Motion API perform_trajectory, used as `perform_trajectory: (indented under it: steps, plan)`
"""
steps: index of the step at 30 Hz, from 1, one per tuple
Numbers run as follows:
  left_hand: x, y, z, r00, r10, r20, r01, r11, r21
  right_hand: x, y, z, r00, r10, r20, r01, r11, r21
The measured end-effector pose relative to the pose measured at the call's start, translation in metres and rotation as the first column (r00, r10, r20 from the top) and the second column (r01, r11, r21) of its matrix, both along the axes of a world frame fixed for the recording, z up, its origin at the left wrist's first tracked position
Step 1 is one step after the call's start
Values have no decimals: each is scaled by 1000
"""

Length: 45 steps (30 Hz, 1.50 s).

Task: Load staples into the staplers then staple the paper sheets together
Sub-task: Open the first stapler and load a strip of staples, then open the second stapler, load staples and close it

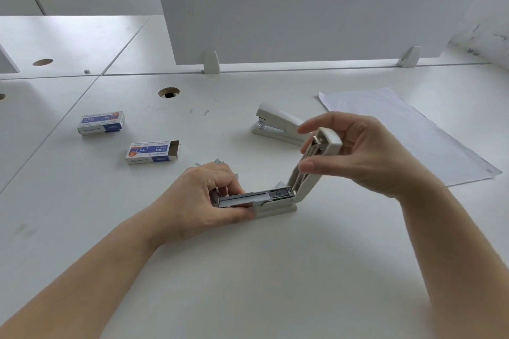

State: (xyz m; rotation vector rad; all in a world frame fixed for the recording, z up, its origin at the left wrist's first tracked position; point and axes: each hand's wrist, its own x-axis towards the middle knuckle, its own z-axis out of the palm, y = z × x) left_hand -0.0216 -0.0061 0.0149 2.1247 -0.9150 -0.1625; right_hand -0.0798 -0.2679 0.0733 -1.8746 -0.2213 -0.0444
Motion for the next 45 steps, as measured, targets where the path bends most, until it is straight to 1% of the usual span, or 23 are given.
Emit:
perform_trajectory:
  steps: [1,3,6,8,11,15,18,23,29,32,36,39,42,44,45]
  plan:
    - [0,0,-1,1000,5,4,-5,1000,-5,1,6,-3,1000,7,23,-8,1000,3]
    - [0,-1,-3,1000,11,13,-11,1000,-10,3,16,-7,997,30,70,-25,997,-75]
    - [1,-1,-4,999,23,42,-23,1000,0,4,25,-12,995,74,71,-60,981,-186]
    - [3,3,-1,999,20,48,-23,998,52,4,28,-15,991,110,74,-86,957,-276]
    - [7,12,5,1000,18,12,-20,988,153,5,28,-20,991,113,66,-80,921,-380]
    - [10,20,11,998,38,-55,-30,989,148,4,27,-22,994,99,47,-62,860,-507]
    - [12,25,13,997,36,-73,-23,984,176,5,26,-25,995,97,20,-69,823,-563]
    - [11,25,12,997,36,-72,-25,989,146,6,27,-28,995,84,-53,-99,811,-577]
    - [12,25,9,997,56,-45,-50,992,120,5,28,-28,996,82,-42,-91,790,-607]
    - [13,25,7,994,111,3,-111,989,97,4,30,-29,997,76,-22,-74,785,-615]
    - [15,20,2,976,216,34,-216,976,26,5,33,-31,997,74,-28,-75,773,-630]
    - [16,17,-3,957,289,15,-288,957,-41,4,32,-31,994,87,-62,-106,788,-606]
    - [17,14,-5,947,316,51,-314,948,-43,2,29,-26,987,111,-113,-155,815,-558]
    - [18,13,-6,946,311,88,-309,950,-36,1,23,-21,990,89,-110,-133,858,-496]
    - [19,13,-7,945,308,112,-307,951,-34,2,18,-19,995,57,-86,-91,879,-468]
